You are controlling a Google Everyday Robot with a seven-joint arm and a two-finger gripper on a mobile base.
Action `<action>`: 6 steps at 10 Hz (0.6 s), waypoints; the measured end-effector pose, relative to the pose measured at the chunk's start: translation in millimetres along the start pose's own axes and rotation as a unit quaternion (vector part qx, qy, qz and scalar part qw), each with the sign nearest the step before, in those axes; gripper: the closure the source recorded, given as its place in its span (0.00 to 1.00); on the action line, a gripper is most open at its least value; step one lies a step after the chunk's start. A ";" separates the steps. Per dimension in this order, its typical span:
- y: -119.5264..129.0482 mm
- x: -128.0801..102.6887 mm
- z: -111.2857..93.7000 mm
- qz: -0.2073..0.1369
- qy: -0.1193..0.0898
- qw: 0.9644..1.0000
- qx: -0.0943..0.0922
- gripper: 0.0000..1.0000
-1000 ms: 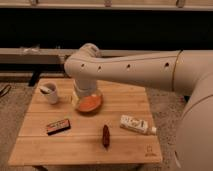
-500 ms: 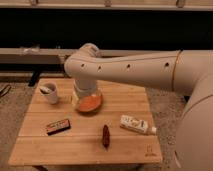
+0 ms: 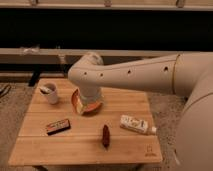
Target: Place the pepper in the ceramic bowl
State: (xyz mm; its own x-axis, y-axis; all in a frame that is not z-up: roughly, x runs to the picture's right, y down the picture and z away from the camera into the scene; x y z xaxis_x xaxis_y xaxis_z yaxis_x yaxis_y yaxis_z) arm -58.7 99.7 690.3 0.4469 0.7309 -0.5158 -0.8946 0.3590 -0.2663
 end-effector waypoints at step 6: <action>17.8 84.3 99.2 0.104 0.083 0.991 -0.032 0.20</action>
State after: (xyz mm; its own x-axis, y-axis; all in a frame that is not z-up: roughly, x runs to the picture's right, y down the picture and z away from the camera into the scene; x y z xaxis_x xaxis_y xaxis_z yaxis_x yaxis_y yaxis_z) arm -37.9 225.2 722.8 0.2539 0.6773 -0.6905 -0.9672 0.1704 -0.1885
